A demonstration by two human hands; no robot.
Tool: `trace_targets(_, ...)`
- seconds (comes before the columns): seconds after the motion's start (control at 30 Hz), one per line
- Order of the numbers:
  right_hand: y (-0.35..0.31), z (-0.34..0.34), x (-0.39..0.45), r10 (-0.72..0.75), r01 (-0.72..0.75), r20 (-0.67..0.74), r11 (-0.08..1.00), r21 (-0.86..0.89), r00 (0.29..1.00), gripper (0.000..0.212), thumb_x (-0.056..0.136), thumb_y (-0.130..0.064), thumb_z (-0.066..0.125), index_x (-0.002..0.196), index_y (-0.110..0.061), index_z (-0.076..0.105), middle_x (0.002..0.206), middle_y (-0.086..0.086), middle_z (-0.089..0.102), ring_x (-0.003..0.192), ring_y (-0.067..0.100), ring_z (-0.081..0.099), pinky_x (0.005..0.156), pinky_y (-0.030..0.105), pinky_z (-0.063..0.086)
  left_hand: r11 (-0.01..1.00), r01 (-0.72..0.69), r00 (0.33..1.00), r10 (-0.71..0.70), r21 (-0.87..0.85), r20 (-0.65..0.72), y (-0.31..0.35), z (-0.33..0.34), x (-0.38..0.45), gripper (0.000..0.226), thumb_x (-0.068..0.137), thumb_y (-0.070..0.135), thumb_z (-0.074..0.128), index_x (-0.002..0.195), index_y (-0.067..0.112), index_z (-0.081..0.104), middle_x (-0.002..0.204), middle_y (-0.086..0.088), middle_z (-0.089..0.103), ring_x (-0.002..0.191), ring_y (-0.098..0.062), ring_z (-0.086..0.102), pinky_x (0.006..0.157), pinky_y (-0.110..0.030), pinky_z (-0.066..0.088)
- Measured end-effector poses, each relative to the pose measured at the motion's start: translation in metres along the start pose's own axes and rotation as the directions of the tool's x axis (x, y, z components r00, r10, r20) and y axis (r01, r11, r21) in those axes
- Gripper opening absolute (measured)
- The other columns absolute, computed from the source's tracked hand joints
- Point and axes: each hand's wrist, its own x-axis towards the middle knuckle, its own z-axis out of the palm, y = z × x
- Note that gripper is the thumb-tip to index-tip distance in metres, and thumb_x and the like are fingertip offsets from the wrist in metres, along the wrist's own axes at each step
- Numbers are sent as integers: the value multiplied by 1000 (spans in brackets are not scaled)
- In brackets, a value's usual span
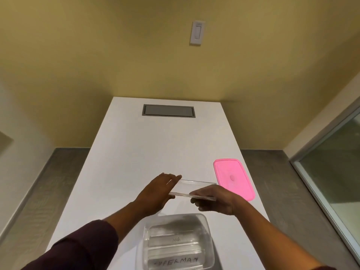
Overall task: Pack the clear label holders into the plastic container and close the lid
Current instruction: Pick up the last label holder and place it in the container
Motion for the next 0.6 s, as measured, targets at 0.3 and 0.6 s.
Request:
trace_targets(0.3, 5, 9, -7, -254, 224, -542, 967, -122, 801, 28, 98, -24, 64, 123, -13, 68, 116, 7, 75, 110, 25, 70, 100, 47, 54, 965, 252, 941, -229, -65, 249, -9, -5, -26, 56, 104, 33, 41, 156, 19, 26, 146, -4, 47, 126, -26, 48, 107, -36, 39)
trace_targets(0.6, 18, 38, -8, -678, -20, -128, 165, -986, 724, 82, 88, -42, 74, 154, -11, 35, 159, 6, 35, 143, 26, 38, 115, 38, 36, 864, 431, 867, -318, -261, 383, -11, -12, -28, 46, 105, 31, 44, 149, 18, 43, 148, -5, 53, 132, -21, 51, 108, -32, 40)
